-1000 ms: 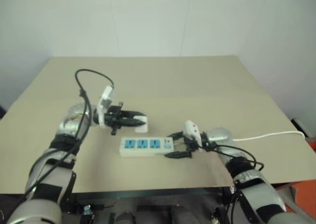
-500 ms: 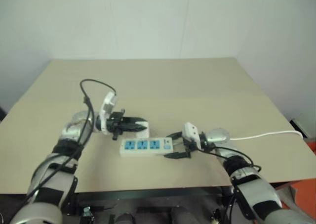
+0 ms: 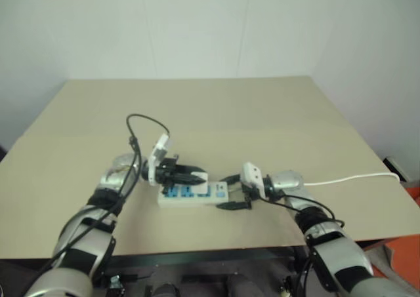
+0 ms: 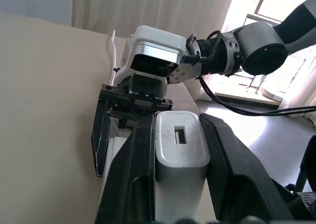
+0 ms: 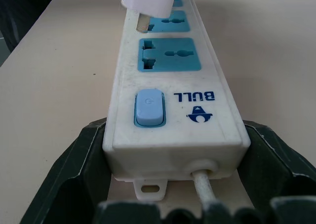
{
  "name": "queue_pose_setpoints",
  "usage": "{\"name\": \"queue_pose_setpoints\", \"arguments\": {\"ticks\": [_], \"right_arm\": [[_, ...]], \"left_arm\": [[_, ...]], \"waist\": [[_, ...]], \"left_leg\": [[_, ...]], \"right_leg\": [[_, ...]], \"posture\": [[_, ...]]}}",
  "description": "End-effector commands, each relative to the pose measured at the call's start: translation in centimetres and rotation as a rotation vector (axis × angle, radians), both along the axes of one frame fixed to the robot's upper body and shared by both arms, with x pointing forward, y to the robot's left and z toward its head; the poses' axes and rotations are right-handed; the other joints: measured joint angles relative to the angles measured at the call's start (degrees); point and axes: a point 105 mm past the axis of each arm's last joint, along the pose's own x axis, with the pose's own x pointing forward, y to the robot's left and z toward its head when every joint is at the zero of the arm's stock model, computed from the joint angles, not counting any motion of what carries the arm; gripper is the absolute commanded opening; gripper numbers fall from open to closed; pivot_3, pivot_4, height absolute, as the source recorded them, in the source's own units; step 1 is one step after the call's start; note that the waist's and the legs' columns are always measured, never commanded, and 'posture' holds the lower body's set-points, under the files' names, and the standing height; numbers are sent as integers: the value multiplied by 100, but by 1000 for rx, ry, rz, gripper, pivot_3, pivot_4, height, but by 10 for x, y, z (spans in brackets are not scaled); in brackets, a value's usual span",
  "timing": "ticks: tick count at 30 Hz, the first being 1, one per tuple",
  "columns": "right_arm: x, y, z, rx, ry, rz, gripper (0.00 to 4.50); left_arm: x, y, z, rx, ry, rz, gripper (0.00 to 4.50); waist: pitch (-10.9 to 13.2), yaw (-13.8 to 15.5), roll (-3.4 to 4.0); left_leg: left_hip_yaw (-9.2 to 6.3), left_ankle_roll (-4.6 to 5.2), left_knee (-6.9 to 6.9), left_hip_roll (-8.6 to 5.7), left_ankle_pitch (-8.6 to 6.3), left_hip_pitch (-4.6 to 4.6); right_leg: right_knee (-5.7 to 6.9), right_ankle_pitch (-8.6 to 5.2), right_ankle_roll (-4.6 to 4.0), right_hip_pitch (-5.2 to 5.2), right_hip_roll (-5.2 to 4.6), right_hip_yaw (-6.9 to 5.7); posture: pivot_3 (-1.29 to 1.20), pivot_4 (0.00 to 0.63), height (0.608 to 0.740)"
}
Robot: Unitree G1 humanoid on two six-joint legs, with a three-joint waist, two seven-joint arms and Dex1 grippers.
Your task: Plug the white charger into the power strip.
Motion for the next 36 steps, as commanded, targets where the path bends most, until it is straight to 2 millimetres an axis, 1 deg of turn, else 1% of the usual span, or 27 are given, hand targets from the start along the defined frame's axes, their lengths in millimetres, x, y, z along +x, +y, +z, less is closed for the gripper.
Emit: {"name": "queue_pose_setpoints", "arguments": {"ticks": [1, 14, 22, 24, 29, 32, 34, 36], "right_arm": [[2, 2, -4, -21, -18, -22, 3422], [2, -1, -8, -36, -27, -43, 3422], [0, -1, -11, -42, -24, -42, 3422], [0, -2, -11, -42, -23, -41, 3422], [-1, -3, -11, -45, -21, -37, 3422], [-2, -3, -12, -48, -21, -36, 3422], [-2, -4, -12, -51, -20, -36, 3422], [-2, -4, -12, -52, -20, -36, 3422]], "left_arm": [[4, -6, 9, -2, -50, -13, 1010], [12, -10, -3, 64, -77, 2, 1010], [6, -9, -15, 93, -88, -20, 1010], [4, -6, -21, 113, -92, -20, 1010], [-2, 4, -44, 191, -99, -23, 1010], [-4, 5, -49, 199, -104, -24, 1010], [-6, 8, -58, 250, -89, -31, 1010], [-7, 9, -62, 262, -79, -28, 1010]], "waist": [[0, -4, 0], [0, -9, 0], [-2, -4, -1], [-2, -7, 0], [-8, -6, 1], [-15, -4, 6], [-21, -4, 9], [-27, -4, 14]], "left_leg": [[0, 0, 0, 0, 0, 1], [0, 0, -5, -3, 0, 5], [-1, 0, -5, -4, 0, 12], [-2, 0, -7, -4, 0, 13], [-2, 0, -10, -4, 0, 15], [-1, 0, -11, -4, 0, 18], [-1, 0, -12, -4, 0, 20], [-1, 0, -12, -5, 0, 22]], "right_leg": [[0, 0, 0, 0, 0, 0], [-1, -1, 1, 2, 1, 4], [-2, -1, 2, 11, 1, 6], [-4, -1, 2, 11, 1, 6], [-5, -2, 2, 11, 1, 6], [-6, -2, 2, 14, 1, 7], [-6, -2, 2, 15, 1, 7], [-6, -3, 2, 17, 1, 8]], "posture": [[0, 150, 740], [0, 150, 740], [0, 150, 740], [0, 150, 740], [0, 150, 740], [0, 150, 740], [0, 150, 740], [0, 150, 740]]}}
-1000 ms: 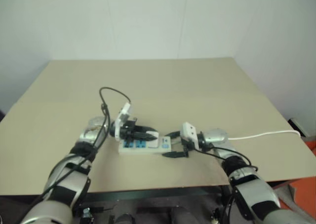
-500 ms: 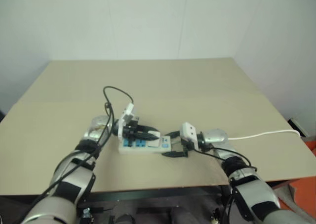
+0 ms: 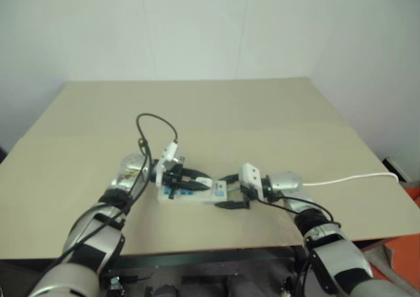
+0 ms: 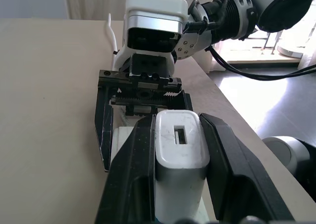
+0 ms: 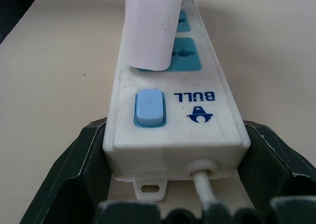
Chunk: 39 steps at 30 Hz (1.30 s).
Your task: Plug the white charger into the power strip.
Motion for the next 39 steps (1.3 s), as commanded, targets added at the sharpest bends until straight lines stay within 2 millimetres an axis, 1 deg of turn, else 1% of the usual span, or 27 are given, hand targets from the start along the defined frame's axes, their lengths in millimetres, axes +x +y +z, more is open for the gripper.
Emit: {"name": "queue_pose_setpoints", "arguments": {"ticks": [1, 8, 15, 21, 23, 24, 26, 30, 31, 32, 38, 39], "right_arm": [[-3, -6, -10, -53, 11, 0, 3422], [-3, -7, -10, -56, 8, -4, 3422], [-3, -7, -11, -56, 3, -10, 3422], [-3, -6, -12, -58, -7, -13, 3422], [-3, -6, -13, -58, -7, -14, 3422], [-3, -6, -13, -58, -8, -14, 3422], [-3, -6, -13, -58, -8, -15, 3422], [-3, -6, -13, -58, -9, -17, 3422], [-3, -6, -13, -58, -9, -18, 3422], [-3, -6, -13, -59, -11, -18, 3422], [-3, -7, -11, -53, 9, -19, 3422], [-2, -7, -10, -49, 6, -24, 3422]], "left_arm": [[-9, 17, -41, 161, 105, 27, 1010], [-9, 25, -52, 215, 119, 49, 1010], [-8, 27, -54, 208, 146, 69, 1010], [-8, 30, -55, 201, 148, 82, 1010], [-8, 29, -53, 182, 140, 85, 1732], [-7, 29, -51, 170, 131, 88, 1977], [-4, 28, -46, 143, 119, 101, 2603], [6, 25, -26, 29, 119, 142, 3860], [7, 25, -22, 18, 108, 143, 4098], [7, 26, -19, 14, 97, 141, 4468], [10, 34, 4, 6, 13, 127, 4468], [10, 37, 13, -13, -10, 129, 4468]], "waist": [[-7, 0, 4], [-44, 10, 14], [-46, 10, 16], [-47, 8, 15], [-48, -2, 17], [-48, -29, 20], [-48, -5, 18], [-47, -8, 17], [-46, -11, 16], [-45, -13, 15], [-31, -22, 7], [-31, -17, 7]], "left_leg": [[0, 0, 0, 0, 0, 1], [0, 0, -2, -2, 0, 23], [-1, -1, -15, -2, -1, 80], [-1, -2, -30, -2, -1, 99], [-1, -2, -33, -2, -1, 102], [-1, -2, -33, -4, -1, 102], [-4, -1, -43, -7, -1, 93], [-5, -1, -44, -7, -1, 94], [-5, -1, -44, -8, -1, 93], [-5, -1, -44, -8, -1, 92], [-5, -2, -45, -6, -1, 63], [-5, -2, -44, -6, -1, 51]], "right_leg": [[0, 0, 0, 0, 0, 1], [-2, -3, -1, 23, 0, 1], [-23, -7, -5, 79, -1, 1], [-31, -9, -7, 92, -1, 4], [-32, -9, -7, 93, -1, 5], [-32, -9, -7, 92, -1, 7], [-34, -11, -10, 84, -1, 8], [-39, -11, -9, 83, -1, 9], [-39, -11, -9, 82, -1, 9], [-39, -11, -9, 81, -1, 9], [-38, -10, -8, 53, -1, 9], [-37, -10, -7, 43, -1, 9]], "posture": [[0, 150, 740], [0, 150, 740], [0, 150, 740], [0, 150, 740], [0, 150, 740], [0, 150, 740], [0, 150, 740], [0, 150, 740], [0, 150, 740], [0, 150, 740], [0, 150, 740], [0, 150, 740]]}}
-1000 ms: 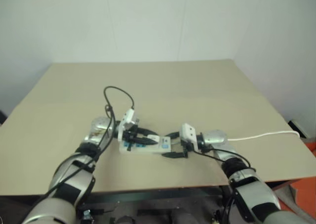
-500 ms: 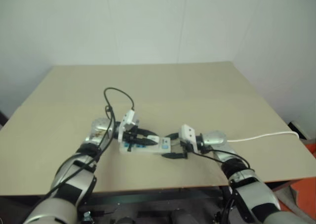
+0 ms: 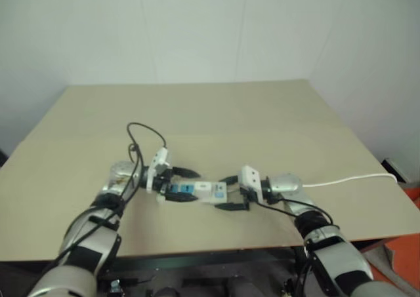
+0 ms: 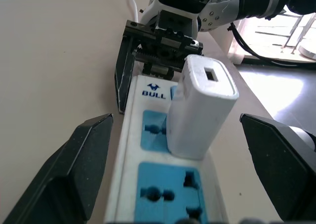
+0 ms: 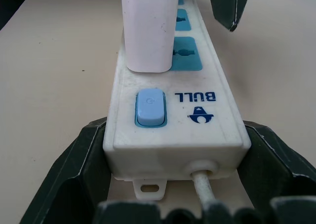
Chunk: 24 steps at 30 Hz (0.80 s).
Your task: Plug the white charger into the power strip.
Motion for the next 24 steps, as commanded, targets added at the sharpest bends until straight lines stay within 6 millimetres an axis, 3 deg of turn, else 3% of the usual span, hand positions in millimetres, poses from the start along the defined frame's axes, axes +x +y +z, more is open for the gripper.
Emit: {"name": "queue_pose_setpoints", "arguments": {"ticks": [1, 3, 5, 12, 16, 20, 24], "right_arm": [[1, -8, -6, -30, 27, -28, 3422], [2, -10, -3, -19, 33, -31, 4153], [2, -13, 1, -11, 39, -30, 4437], [1, -41, 24, -7, -40, -48, 4437], [-12, -77, 51, -16, -70, -53, 4437], [-20, -109, 67, -43, -103, -130, 4437], [-30, -134, 76, -85, -125, -192, 4437]], "left_arm": [[3, 6, 31, -63, -92, -5, 4468], [3, 13, 47, -90, -126, 2, 4500], [2, 20, 57, -101, -150, 11, 4500], [-4, 59, 72, -80, -212, 99, 4500], [-13, 93, 79, -50, -229, 190, 4500], [-24, 119, 82, 5, -247, 253, 4500], [-31, 132, 89, 28, -255, 286, 4500]], "waist": [[0, 10, 0], [4, 14, -1], [22, 24, 2], [57, 99, 7], [66, 188, 9], [77, 205, 11], [78, 220, 11]], "left_leg": [[0, 0, 1, -1, 0, -17], [-1, 0, 5, 0, 1, -58], [-2, 0, 5, 0, 1, -69], [-1, 0, 3, 0, 1, -116], [-2, 0, 3, 1, 1, -174], [-2, 1, -6, 5, 1, -171], [0, 0, -5, 5, 1, -168]], "right_leg": [[1, 1, 1, -16, 0, 0], [6, 4, 5, -55, 0, -1], [5, 4, 5, -66, 0, -3], [-16, 2, 4, -97, -8, -13], [-13, 3, 2, -157, -11, -17], [-11, 0, -4, -160, -11, -21], [-10, -3, -5, -159, -11, -23]], "posture": [[0, 150, 740], [0, 150, 740], [0, 150, 740], [0, 150, 740], [0, 150, 740], [0, 150, 740], [0, 150, 740]]}}
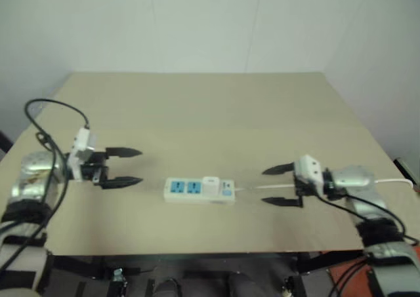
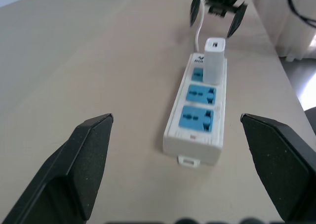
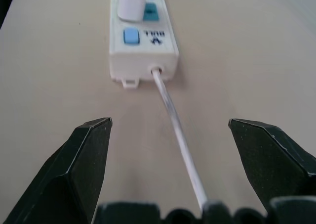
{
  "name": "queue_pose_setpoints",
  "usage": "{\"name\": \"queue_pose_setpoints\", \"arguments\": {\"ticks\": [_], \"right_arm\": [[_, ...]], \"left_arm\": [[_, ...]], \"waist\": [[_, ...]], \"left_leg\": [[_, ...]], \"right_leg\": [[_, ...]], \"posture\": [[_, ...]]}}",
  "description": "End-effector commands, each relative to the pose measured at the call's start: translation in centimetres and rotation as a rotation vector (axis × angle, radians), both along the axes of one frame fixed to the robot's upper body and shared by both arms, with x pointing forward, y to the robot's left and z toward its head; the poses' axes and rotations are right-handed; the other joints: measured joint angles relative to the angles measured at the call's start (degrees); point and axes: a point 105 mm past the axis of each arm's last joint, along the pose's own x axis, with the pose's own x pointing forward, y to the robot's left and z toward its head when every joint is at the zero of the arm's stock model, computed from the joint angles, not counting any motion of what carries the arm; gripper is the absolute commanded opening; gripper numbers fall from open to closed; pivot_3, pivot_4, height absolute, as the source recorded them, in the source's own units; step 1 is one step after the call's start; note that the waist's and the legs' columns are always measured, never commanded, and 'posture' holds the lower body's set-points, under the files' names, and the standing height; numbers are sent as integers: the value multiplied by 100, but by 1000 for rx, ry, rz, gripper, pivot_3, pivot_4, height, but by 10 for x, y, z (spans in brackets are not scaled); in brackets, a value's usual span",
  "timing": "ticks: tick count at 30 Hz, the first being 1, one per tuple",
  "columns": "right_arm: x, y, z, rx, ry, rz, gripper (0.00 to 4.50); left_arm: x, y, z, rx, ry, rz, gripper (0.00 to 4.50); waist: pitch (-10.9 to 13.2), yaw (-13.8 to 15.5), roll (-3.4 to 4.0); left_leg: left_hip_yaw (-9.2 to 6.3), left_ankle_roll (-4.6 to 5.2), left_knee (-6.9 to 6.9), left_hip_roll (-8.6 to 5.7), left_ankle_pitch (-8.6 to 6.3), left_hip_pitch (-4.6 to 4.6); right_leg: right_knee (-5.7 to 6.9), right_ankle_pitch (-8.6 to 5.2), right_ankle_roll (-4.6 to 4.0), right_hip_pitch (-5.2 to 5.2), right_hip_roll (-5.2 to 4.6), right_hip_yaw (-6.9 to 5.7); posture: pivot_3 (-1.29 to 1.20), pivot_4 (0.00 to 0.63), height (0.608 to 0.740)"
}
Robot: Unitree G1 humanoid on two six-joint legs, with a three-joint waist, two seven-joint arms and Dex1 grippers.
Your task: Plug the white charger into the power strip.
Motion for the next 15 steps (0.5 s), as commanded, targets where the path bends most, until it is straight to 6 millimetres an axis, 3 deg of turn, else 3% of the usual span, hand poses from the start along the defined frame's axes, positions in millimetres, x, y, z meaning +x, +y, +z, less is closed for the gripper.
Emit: {"name": "queue_pose_setpoints", "arguments": {"ticks": [1, 7, 15], "right_arm": [[-7, -16, 20, -12, -66, -29, 4437], [-15, -38, 30, -63, -75, -82, 4437], [-17, -45, 32, -95, -24, -127, 4437]], "left_arm": [[-7, 7, 19, 12, -58, 5, 4500], [-16, 6, 18, 28, -58, -7, 4500], [-16, 1, 18, -2, -59, -13, 4500]], "waist": [[0, 6, 1], [3, 26, 5], [3, 37, 6]], "left_leg": [[1, 0, 1, 0, 0, 3], [7, -1, 3, 1, 0, 9], [12, -1, 3, 3, 0, 8]], "right_leg": [[1, 0, 0, 2, -1, 0], [5, 0, 0, 2, -1, 3], [4, 0, 0, 1, 1, 5]], "posture": [[0, 150, 740], [0, 150, 740], [0, 150, 740]]}}
